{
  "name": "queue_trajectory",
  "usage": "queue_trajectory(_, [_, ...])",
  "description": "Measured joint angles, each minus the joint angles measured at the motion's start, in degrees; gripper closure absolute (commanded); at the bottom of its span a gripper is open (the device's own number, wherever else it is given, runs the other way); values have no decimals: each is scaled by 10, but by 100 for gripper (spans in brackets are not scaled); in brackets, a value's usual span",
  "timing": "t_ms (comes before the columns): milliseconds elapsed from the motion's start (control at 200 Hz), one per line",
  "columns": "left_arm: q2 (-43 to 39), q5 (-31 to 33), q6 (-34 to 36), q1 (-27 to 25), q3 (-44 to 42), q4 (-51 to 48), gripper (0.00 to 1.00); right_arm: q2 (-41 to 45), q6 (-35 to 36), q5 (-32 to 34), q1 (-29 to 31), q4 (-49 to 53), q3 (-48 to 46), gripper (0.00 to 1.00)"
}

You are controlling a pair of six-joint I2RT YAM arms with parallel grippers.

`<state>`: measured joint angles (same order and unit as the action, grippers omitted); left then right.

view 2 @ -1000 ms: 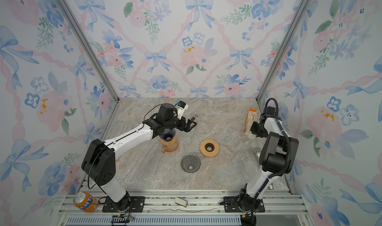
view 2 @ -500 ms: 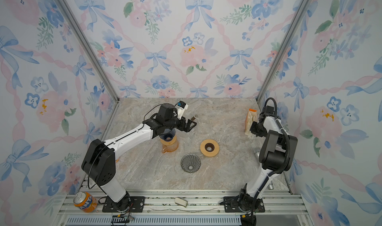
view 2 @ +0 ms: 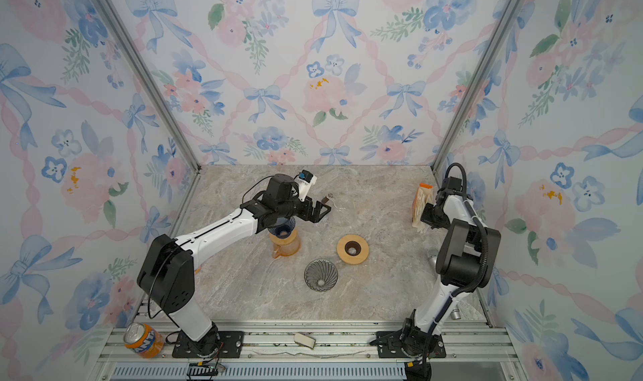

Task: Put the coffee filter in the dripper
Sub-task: 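Hold the filter with the right gripper and tug it out of the box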

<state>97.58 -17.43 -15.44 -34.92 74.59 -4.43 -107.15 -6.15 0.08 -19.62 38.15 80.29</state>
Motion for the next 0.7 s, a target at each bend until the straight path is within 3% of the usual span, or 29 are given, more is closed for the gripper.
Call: queue_trajectory(695, [0,0,0,0,0,0,2,25,0,0,6,10,38,100])
